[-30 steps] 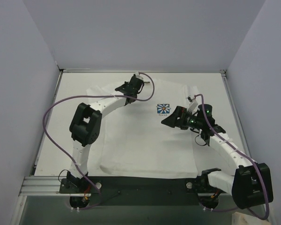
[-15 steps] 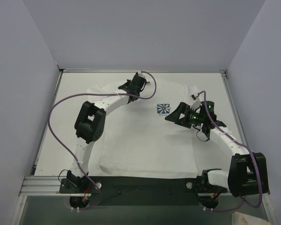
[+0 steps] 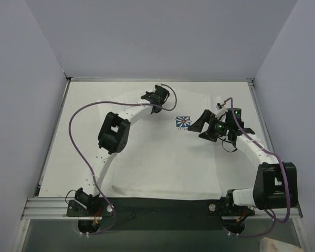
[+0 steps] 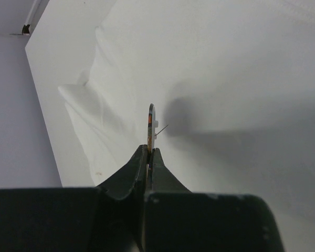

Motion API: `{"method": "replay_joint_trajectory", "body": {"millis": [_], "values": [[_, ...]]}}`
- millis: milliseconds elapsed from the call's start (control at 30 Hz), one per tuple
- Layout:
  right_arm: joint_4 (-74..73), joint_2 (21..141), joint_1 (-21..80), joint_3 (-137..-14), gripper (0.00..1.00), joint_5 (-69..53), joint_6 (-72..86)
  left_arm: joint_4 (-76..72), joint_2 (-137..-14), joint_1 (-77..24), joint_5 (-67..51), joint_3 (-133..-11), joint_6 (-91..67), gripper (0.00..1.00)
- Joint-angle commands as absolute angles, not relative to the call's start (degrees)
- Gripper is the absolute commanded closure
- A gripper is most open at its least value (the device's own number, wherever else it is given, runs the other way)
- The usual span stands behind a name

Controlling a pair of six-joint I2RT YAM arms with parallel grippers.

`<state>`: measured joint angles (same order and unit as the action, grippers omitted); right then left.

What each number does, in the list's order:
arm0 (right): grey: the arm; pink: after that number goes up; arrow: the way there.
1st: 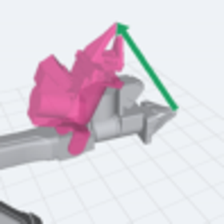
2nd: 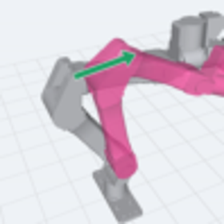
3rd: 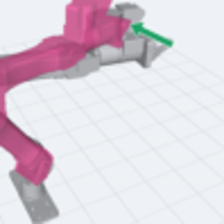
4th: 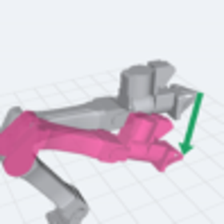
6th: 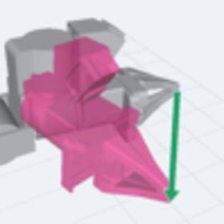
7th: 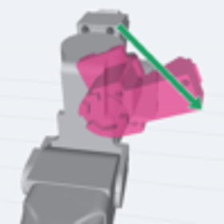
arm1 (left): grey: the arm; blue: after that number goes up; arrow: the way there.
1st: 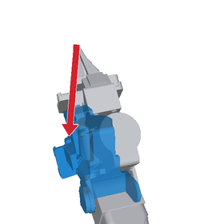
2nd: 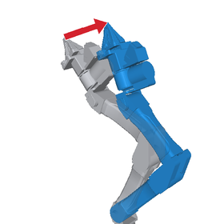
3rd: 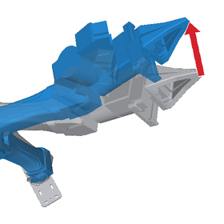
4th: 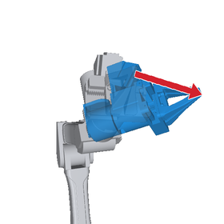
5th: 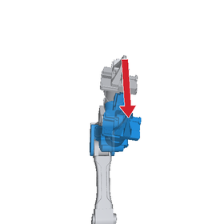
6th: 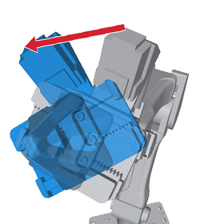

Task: Pin the brooch onto the clothing

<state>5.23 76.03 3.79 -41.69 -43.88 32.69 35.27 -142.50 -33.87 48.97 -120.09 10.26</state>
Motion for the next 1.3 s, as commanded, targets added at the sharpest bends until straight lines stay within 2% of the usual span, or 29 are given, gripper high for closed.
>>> {"method": "replay_joint_trajectory", "body": {"millis": [0,433,733,1267], "values": [[2.99,76.29,3.78,-43.59,0.02,-43.77,31.9,38.06,-143.0,-34.28,53.17,-122.96,10.63,1.0],[6.67,76.12,3.87,-42.19,0.02,-48.25,33.75,42.18,-147.65,-37.61,57.04,-125.68,9.23,1.0],[8.08,74.62,3.87,-40.87,0.02,-49.48,33.92,50.35,-153.1,-39.2,62.48,-133.24,6.33,1.0],[9.23,73.3,3.78,-40.52,0.02,-50.01,34.37,50.36,-157.41,-45.52,68.47,-135.61,8.53,1.0]]}}
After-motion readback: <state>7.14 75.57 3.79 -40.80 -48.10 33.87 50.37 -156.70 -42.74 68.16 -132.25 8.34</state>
